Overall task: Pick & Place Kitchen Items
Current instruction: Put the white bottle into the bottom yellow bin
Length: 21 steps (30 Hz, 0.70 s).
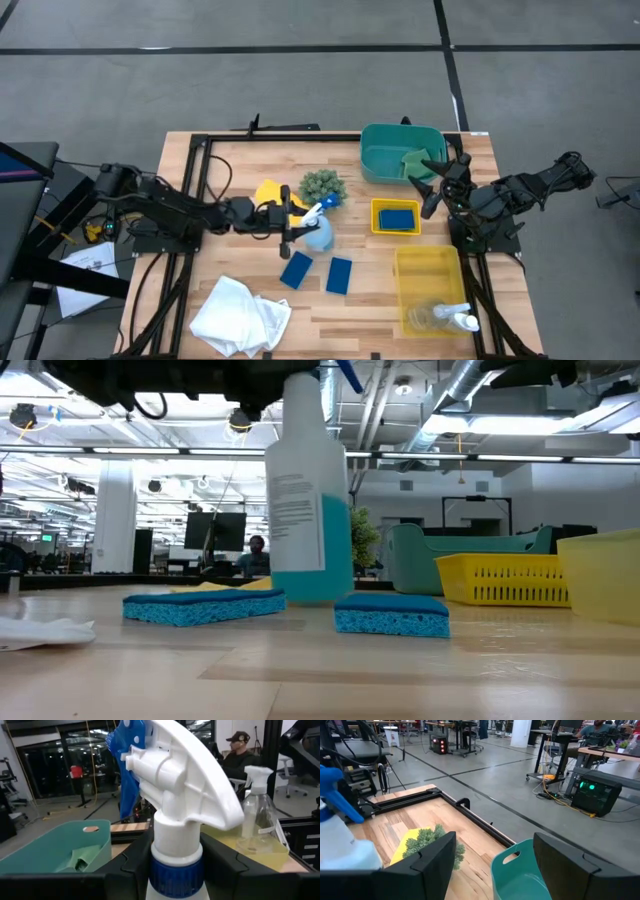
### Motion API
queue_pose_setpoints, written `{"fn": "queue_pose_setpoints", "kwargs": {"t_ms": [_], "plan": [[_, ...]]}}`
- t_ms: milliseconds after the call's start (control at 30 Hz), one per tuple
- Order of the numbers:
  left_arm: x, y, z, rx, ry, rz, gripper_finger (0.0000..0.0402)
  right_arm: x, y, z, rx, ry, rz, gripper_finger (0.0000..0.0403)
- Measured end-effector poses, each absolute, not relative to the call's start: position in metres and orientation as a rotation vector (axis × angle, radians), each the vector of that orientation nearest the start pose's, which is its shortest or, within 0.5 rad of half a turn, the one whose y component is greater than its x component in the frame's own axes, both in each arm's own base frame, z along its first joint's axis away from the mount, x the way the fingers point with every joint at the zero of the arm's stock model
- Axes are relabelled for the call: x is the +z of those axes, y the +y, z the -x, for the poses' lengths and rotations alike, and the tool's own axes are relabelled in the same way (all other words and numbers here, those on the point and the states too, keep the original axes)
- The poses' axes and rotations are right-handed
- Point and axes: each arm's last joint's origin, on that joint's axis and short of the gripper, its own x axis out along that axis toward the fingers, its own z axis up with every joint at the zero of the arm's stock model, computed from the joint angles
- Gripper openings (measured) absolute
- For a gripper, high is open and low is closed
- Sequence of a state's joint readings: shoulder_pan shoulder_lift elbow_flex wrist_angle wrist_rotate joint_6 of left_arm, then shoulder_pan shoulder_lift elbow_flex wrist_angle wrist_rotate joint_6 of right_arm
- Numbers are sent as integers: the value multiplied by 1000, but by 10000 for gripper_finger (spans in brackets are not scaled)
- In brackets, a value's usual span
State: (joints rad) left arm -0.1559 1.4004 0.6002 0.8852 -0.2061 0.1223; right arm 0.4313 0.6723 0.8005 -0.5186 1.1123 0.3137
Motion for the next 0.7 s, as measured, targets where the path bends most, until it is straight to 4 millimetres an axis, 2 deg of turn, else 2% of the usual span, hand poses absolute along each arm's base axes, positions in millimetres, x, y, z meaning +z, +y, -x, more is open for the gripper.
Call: {"fn": "queue_pose_setpoints", "kwargs": {"t_ms": [300, 567, 700], "plan": [[233, -34, -288, 43, -76, -79, 134, 328, 28, -123, -694, 177, -28, 256], [235, -31, -289, 93, -88, -73, 221, 328, 28, -123, -694, 176, -28, 256], [236, -31, -289, 114, -94, -76, 248, 328, 28, -123, -694, 177, -27, 256]]}}
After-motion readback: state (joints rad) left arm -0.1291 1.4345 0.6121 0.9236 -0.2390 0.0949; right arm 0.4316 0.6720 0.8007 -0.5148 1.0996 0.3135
